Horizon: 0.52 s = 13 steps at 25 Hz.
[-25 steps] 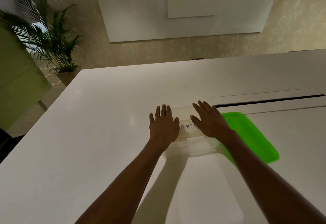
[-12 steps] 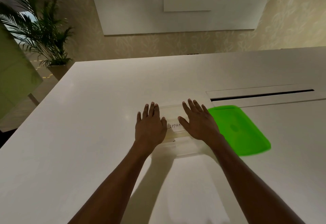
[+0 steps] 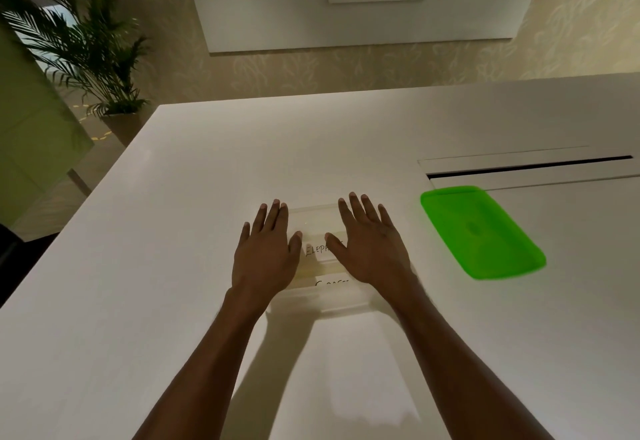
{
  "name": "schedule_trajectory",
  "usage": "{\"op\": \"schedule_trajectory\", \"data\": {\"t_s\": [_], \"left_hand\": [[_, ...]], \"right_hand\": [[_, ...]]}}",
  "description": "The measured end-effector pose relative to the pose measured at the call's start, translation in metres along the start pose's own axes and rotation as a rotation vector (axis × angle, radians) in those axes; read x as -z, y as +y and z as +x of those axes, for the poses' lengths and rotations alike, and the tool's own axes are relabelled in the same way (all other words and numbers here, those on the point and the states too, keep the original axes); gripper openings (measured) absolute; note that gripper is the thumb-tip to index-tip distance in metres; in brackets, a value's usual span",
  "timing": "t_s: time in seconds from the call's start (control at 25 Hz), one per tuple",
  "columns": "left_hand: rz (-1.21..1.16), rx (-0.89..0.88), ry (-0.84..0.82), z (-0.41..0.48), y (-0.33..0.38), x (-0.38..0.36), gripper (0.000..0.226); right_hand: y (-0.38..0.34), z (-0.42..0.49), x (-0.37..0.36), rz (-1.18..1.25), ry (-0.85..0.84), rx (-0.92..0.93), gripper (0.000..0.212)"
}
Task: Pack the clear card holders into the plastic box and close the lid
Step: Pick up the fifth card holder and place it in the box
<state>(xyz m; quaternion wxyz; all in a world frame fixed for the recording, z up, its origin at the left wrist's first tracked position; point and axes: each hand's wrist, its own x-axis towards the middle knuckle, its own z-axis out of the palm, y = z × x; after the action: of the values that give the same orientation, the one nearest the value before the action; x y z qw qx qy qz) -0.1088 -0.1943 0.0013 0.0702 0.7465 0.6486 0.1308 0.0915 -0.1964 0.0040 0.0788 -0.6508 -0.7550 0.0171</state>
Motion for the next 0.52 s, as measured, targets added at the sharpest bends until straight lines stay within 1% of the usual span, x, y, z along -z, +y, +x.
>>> {"op": "schedule_trajectory", "data": {"t_s": [0.24,0.28,0.4,0.44,0.52], "left_hand": [[-0.005,0.018,-0.021,-0.004,0.000,0.003,0.066],[-0.003,0.034,-0.038,-0.002,0.001,0.005,0.066],[-0.021,0.095,-0.049,0.003,0.014,0.012,0.068],[-0.040,0.096,-0.023,0.004,0.024,0.013,0.069],[-0.082,0.052,0.051,0.004,0.052,0.011,0.070]], "right_hand": [[-0.002,-0.004,0.004,0.039,-0.004,0.003,0.075],[-0.001,-0.004,0.006,0.086,-0.015,0.014,0.074],[0.010,-0.004,0.017,0.386,0.007,0.031,0.071],[0.017,-0.005,0.020,0.438,0.041,0.030,0.071],[0.035,-0.008,0.024,0.431,0.110,0.021,0.070]]}}
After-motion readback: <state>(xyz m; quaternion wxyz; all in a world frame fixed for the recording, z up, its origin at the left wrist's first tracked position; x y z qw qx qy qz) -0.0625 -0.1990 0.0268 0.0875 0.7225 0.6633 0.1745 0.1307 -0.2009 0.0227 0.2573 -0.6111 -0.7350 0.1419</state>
